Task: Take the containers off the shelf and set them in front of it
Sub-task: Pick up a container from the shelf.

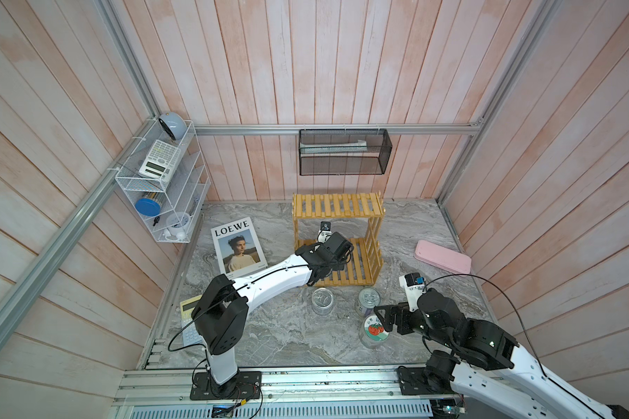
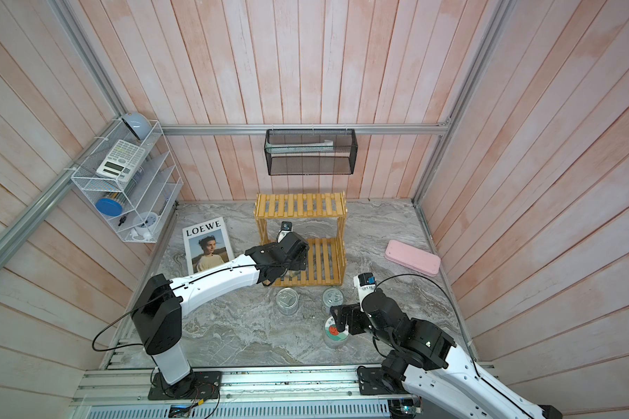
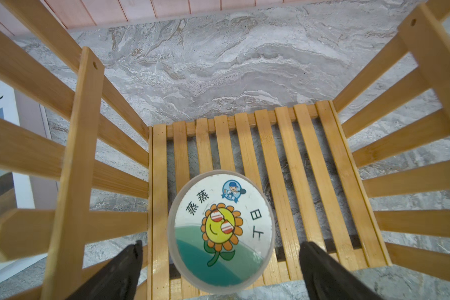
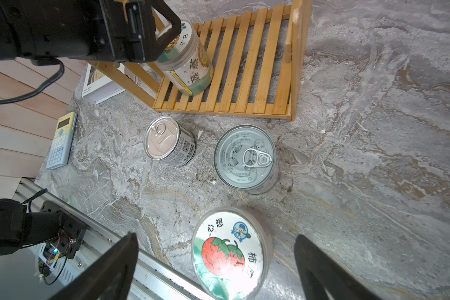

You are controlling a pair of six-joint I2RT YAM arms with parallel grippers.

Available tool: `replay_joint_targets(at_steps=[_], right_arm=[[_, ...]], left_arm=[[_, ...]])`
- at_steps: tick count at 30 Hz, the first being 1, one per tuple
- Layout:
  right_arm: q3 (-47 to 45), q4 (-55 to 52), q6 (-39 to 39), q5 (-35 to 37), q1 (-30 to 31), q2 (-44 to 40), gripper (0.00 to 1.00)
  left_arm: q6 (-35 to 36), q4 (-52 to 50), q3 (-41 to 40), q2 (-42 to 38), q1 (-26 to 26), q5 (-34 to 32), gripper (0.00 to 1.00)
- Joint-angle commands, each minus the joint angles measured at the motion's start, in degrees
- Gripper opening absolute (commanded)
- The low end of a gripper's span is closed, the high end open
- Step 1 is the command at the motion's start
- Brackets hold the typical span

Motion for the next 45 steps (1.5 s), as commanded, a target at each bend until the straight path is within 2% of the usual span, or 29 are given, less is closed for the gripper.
replay_joint_targets(at_steps=[1,34,45], right_arm=[[-0.6,1.5,-1.6,-3.6,-1.2,0.0,0.98],[-3.9,3.8,-0.9,-6.9,-4.6,-0.5,0.98],[-4.4,3.4,-0.9,-7.2,-5.5,-1.3,0.98]], left_arm=[[-2.6,-0.6,2.1,1.8,0.9,0.9,1.0],[-4.5,1.2,2.7,7.9,2.6,3.3,1.0],[-4.9,1.2,2.6,8.3,2.7,4.1,0.85]])
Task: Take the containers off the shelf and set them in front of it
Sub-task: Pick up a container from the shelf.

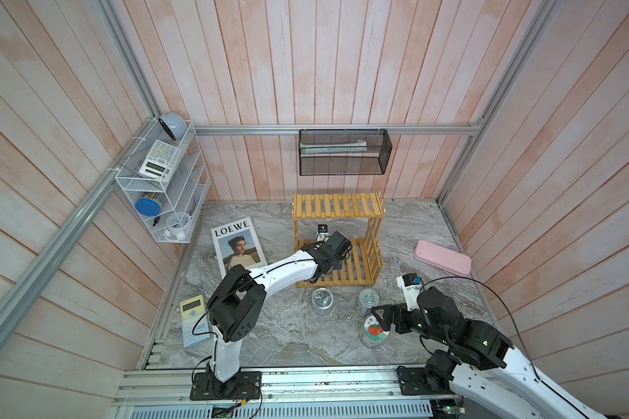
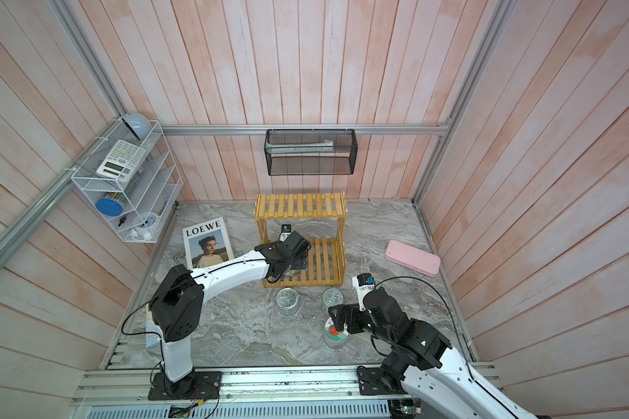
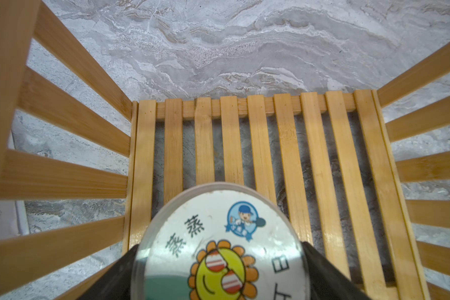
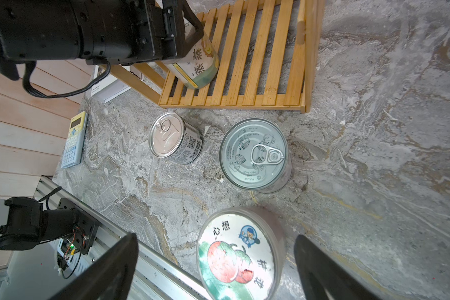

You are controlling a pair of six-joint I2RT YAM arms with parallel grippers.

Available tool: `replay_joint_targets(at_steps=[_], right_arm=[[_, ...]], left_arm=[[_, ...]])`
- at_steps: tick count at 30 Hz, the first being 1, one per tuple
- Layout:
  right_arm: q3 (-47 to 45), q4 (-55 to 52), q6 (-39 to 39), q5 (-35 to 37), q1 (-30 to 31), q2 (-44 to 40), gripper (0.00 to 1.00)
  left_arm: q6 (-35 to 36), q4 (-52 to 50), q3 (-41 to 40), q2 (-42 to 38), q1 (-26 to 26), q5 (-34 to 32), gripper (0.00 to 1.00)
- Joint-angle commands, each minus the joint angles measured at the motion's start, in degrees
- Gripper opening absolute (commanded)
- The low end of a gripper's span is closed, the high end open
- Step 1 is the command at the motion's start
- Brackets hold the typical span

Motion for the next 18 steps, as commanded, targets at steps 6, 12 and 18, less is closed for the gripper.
replay_joint_targets(at_steps=[6,12,18], right_arm=[[-1.4,0.4,-0.4,-0.9,-0.9,-1.3,0.98],[-1.8,0.8,-0.6,-1.5,-1.6,-1.3,0.98],[-1.9,1.2,-1.0,-2.3,-2.7,-1.0,0.98]], left_arm=[[-0.3,0.7,0.3,0.0,0.3,0.0,0.81],[0.6,1.5,0.1,-2.9,0.3,-0.8,0.8],[2.3,1.5,-0.7,-7.2,-0.6,-2.3,0.79]])
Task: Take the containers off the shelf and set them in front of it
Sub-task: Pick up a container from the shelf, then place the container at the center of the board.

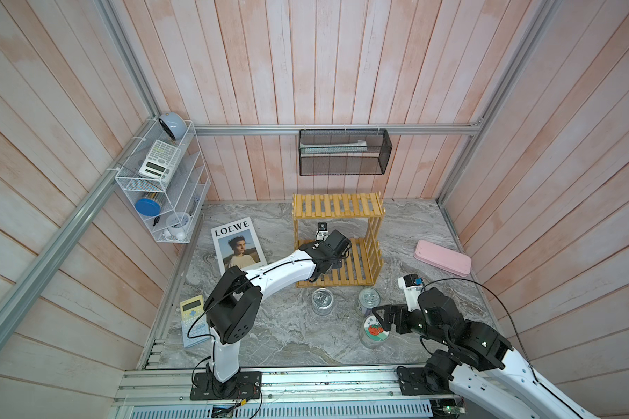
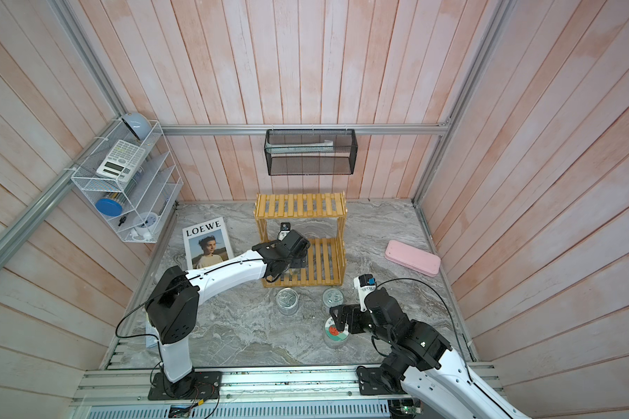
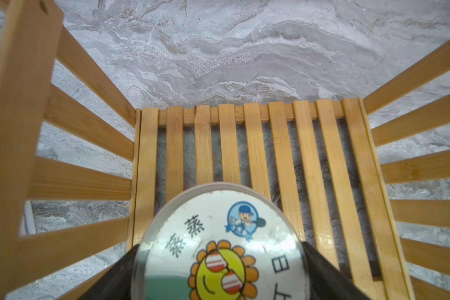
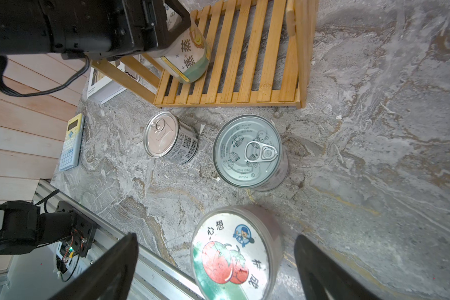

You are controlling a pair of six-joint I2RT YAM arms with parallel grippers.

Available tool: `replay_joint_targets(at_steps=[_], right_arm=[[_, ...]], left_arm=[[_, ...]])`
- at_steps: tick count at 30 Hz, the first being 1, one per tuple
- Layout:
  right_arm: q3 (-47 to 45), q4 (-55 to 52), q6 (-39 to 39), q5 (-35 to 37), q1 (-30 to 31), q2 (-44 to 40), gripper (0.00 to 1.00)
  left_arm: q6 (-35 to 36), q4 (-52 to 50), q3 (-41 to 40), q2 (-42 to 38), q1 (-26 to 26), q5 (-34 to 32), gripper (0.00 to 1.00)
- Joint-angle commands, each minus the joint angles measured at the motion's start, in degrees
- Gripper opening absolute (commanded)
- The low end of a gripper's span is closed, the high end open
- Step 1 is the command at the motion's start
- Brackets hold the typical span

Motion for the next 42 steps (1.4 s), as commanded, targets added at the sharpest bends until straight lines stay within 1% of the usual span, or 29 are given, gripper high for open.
replay_joint_targets(at_steps=[1,11,15,21,25,31,37,42], right_arm=[[-0.5,1.1,-1.1,-1.1,-0.7,0.0,0.98],[-0.3,2.6,-1.9,-3.3,-2.8,1.6,0.98],[-0.4,2.8,-2.2,-4.2,-3.8,1.8,0.98],[-0.3,2.4,-2.6,-4.6,-4.8,1.6,0.98],[-0.4,1.9,-2.6,-4.6,-5.2,1.1,0.98],[-0.5,0.7,-2.1,-4.6,-5.3,-0.4,0.98],[-1.2,0.7,-1.7,-4.6,-5.3,-1.5,0.98],[-1.5,1.0,-1.6,-5.0,-5.3,-1.5,0.98]], left_arm=[[1.7,1.4,-0.7,-5.2,-0.8,-2.2,0.79],[4.3,-0.4,-4.6,-14.2,-5.6,-3.4,0.79],[5.1,-0.8,-7.9,-19.5,-8.2,-2.1,0.78],[6.4,-2.5,-12.4,-26.5,-16.0,-3.3,0.78],[6.3,-4.0,-15.0,-29.0,-21.4,-4.7,0.78],[4.6,-6.1,-19.9,-32.8,-28.0,-6.8,0.78],[1.8,-4.2,-26.4,-35.5,-33.3,-7.5,0.78],[-0.1,-2.7,-30.4,-35.2,-35.6,-8.4,0.78]])
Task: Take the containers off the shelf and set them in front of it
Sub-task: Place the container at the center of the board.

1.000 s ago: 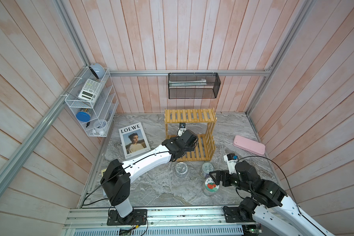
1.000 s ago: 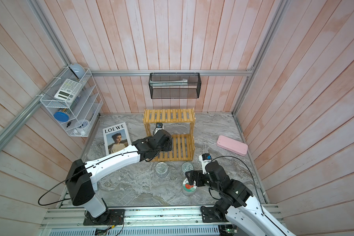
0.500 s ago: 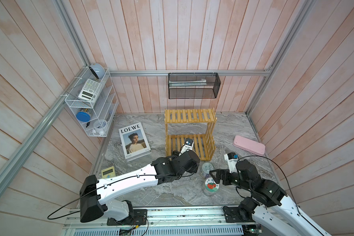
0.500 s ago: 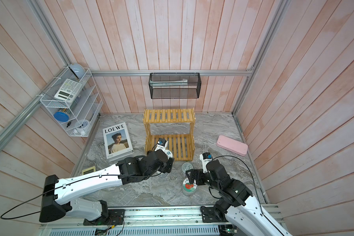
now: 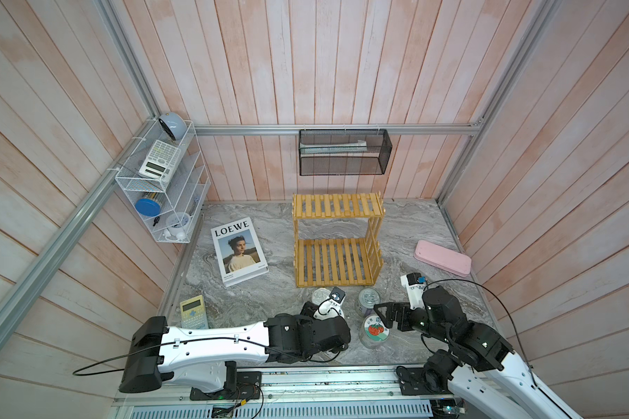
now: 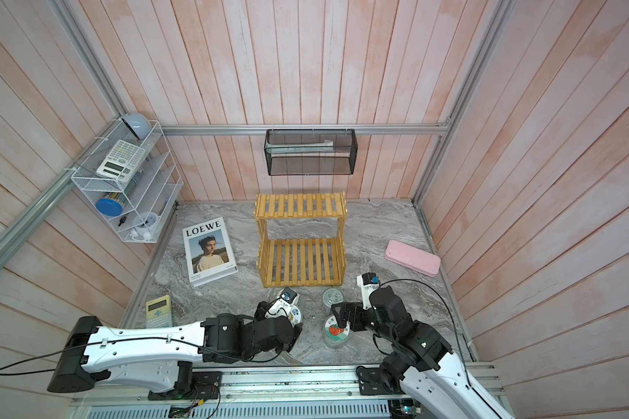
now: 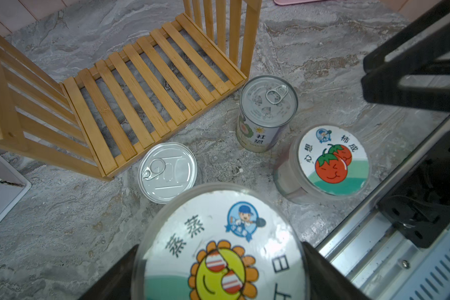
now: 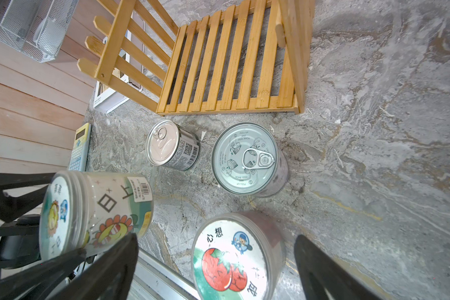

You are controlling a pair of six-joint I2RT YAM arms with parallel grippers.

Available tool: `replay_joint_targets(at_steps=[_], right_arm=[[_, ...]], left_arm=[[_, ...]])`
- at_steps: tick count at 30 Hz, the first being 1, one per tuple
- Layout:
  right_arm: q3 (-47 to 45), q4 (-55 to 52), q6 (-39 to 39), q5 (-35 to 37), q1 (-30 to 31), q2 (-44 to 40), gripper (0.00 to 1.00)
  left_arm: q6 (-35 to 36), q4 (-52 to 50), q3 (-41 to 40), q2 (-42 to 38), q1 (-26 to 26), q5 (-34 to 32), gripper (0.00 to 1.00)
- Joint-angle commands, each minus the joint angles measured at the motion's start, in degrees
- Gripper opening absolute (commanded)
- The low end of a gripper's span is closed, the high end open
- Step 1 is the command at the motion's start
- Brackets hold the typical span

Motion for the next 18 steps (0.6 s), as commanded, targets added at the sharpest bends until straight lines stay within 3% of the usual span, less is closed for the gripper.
replay_joint_targets(at_steps=[1,18], right_arm=[[-0.5,-0.3,-0.1,-0.8,-0.2,-0.4,0.98],[-1.0,0.3,0.2,-1.0,-0.3,-0.8,0.98]], left_arm=[[-2.7,2.8,-2.3,-0.6,-0.8,-2.6,0.78],[-2.7,9.0,-7.6,6.3,-0.3,-3.4,0.78]])
